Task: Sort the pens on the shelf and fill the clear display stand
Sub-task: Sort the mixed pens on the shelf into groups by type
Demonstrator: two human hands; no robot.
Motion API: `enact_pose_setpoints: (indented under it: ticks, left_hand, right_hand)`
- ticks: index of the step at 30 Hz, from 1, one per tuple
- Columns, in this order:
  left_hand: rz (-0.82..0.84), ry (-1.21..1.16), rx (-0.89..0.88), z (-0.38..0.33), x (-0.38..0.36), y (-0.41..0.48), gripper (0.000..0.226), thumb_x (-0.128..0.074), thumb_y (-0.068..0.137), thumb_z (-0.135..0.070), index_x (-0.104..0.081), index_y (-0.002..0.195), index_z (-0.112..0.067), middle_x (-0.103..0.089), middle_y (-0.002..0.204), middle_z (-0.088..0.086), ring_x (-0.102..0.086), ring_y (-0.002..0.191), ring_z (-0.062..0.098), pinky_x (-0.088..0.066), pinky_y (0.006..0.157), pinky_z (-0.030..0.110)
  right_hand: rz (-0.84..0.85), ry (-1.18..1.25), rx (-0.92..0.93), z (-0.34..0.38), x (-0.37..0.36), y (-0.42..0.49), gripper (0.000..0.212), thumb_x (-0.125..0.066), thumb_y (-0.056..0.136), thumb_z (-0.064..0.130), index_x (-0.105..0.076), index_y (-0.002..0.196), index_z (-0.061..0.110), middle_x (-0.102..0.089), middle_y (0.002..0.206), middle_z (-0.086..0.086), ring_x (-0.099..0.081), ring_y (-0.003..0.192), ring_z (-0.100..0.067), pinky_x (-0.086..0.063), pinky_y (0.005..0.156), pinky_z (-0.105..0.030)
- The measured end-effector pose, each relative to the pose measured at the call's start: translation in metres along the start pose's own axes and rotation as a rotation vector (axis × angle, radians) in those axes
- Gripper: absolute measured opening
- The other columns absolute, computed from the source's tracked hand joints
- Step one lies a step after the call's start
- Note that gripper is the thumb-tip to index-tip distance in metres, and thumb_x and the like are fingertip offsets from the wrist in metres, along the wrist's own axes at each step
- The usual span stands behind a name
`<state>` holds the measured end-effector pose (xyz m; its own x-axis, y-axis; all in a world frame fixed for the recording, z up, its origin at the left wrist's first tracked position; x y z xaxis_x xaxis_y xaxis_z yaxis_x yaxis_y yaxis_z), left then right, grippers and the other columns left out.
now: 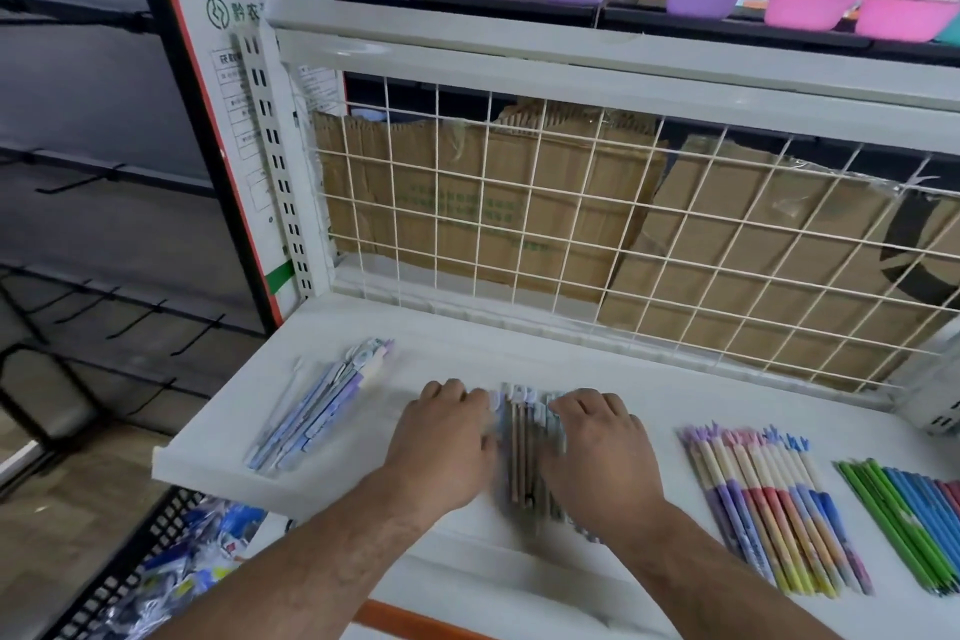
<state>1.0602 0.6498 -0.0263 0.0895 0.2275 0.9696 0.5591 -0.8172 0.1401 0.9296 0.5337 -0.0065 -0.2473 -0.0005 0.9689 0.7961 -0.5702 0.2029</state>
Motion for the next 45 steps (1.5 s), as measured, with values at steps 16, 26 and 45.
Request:
enact_pose_setpoints:
  ticks: [16,26,45]
  left_hand:
    - [0.076,0.241,0.393,0.125,0.022,0.003,0.043,-0.046,0.096,-0.045,-0.052,0.123,-0.013,-0.059,0.117,0.006,-0.054,0.111,0.023,-0.043,0.092,0.032]
    - [0.103,0.07,0.461,0.137,0.015,0.011,0.018,-0.056,0.089,-0.036,-0.054,0.095,-0.019,-0.048,0.073,-0.005,-0.06,0.082,0.025,-0.043,0.062,0.036]
    - [0.491,0.233,0.406,0.112,-0.004,0.023,0.036,-0.053,0.097,-0.011,-0.053,0.133,-0.014,-0.059,0.135,0.002,-0.057,0.126,0.02,-0.043,0.1,0.028]
  right_hand:
    - [-0.058,0.128,0.06,0.071,-0.015,0.029,0.033,-0.066,0.085,0.035,-0.072,0.114,0.019,-0.069,0.115,0.002,-0.063,0.106,-0.022,-0.053,0.09,-0.038]
    - [-0.044,0.163,0.035,0.079,-0.014,0.03,0.033,-0.063,0.089,0.036,-0.07,0.119,0.022,-0.067,0.119,0.008,-0.063,0.108,-0.016,-0.052,0.091,-0.032]
    - [-0.063,0.227,-0.007,0.052,-0.01,0.018,0.026,-0.062,0.089,0.031,-0.073,0.111,0.023,-0.07,0.109,0.006,-0.067,0.095,-0.016,-0.051,0.076,-0.026]
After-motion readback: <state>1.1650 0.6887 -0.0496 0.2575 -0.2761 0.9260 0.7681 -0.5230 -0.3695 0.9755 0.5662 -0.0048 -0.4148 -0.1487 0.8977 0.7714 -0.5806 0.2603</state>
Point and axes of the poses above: each hand's wrist, its own y-axis towards the middle knuckle, its own x-axis out of the back of the hand, z = x × y, the point moved 4 cm from there along y, towards the middle knuckle
